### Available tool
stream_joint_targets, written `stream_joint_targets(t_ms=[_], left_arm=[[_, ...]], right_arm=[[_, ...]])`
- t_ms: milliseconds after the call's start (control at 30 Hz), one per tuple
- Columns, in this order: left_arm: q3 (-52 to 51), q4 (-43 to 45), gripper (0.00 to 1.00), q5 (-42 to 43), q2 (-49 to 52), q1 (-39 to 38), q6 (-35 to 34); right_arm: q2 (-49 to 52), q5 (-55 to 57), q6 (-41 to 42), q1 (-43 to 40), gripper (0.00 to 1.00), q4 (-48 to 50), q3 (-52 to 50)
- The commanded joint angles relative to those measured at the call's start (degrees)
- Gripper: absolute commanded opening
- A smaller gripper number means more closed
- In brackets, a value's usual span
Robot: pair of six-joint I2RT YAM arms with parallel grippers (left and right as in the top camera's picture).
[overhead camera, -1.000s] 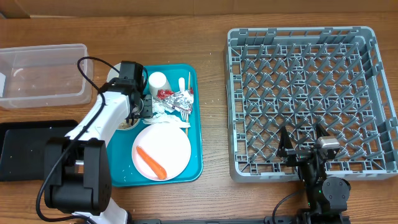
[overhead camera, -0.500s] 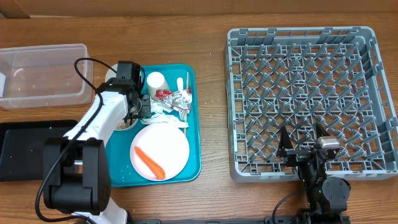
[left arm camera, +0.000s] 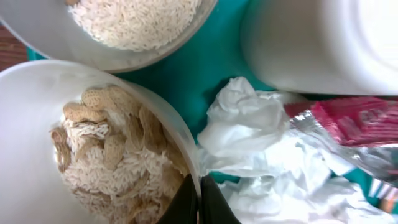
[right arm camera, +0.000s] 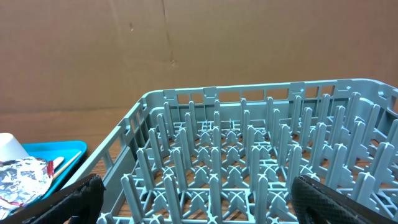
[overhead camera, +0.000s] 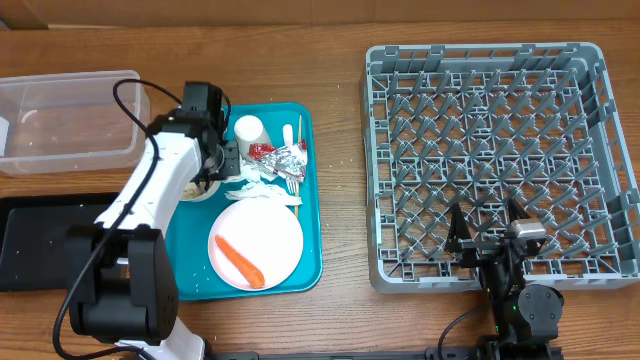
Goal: Sort waste into correct bins and load items into the dishwasher rack
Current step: 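Grasp the rim of the white bowl with peanut shells using the left gripper, then carry the bowl left over the black tray with the left gripper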
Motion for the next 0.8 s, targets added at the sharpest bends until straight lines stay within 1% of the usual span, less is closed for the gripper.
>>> stream_joint_targets(t_ms=[0, 300, 433, 600, 767], left_arm=[[4.72, -2.51, 0.04, 0.74, 0.55, 0.22, -1.9], [15.12, -13.94, 0.04, 1.14, -0.66, 0.59, -3.21], [18.56, -17.57, 0.04, 1.2, -2.29, 2.64, -4.72], [19.76, -19.32, 0.04, 3.39, -5.27, 8.26, -5.09], [19.76, -22.51, 0.04, 8.81, -6.64, 17.4, -5.31]], right_arm=[[-0.68, 0.35, 0.0, -0.37, 1.0, 0.17, -0.59], [-0.68, 0.35, 0.0, -0.37, 1.0, 0.15, -0.59], [-0.68, 0.35, 0.0, -0.37, 1.0, 0.15, -0.59], [-0.68, 0.35, 0.0, -0.37, 1.0, 0.15, -0.61], [-0.68, 0.35, 0.0, -0.37, 1.0, 0.15, -0.59]])
